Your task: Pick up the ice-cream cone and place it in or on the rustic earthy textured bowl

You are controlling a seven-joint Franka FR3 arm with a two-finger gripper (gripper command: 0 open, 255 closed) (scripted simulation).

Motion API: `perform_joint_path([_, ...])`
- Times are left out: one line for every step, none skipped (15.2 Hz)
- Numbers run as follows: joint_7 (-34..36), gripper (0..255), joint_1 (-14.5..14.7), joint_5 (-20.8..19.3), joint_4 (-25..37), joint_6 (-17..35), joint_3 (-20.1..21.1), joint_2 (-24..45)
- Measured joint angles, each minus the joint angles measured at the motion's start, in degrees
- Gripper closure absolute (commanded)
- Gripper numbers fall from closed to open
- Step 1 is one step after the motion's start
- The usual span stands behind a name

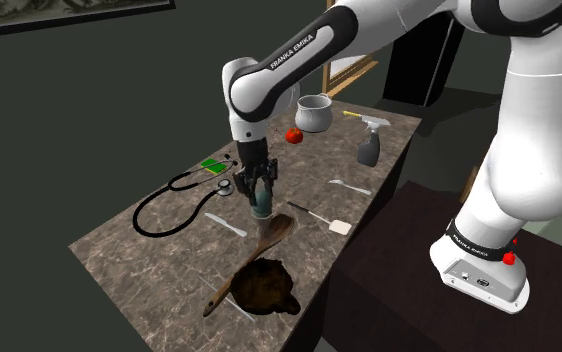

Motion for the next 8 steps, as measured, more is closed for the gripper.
perform_joint_path([1.10, 255, 0.79, 0.29, -0.53, 0.66, 0.57, -0.25])
perform_joint_path([2.09, 255, 1.38, 0.65, -1.15, 0.66, 1.09, -1.16])
perform_joint_path([3.26, 255, 2.12, 0.94, -1.43, 0.82, 1.67, -1.69])
perform_joint_path([4.37, 255, 2.85, 1.08, -1.34, 1.13, 2.18, -1.66])
perform_joint_path([5.55, 255, 3.67, 1.27, -1.51, 1.76, 2.76, -1.58])
perform_joint_path([6.70, 255, 4.42, 1.50, -1.79, 2.10, 3.32, -1.88])
perform_joint_path([8.20, 255, 5.40, 1.65, -1.64, 2.45, 3.99, -1.88])
perform_joint_path([9.20, 255, 6.06, 1.87, -1.97, 2.80, 4.50, -2.19])
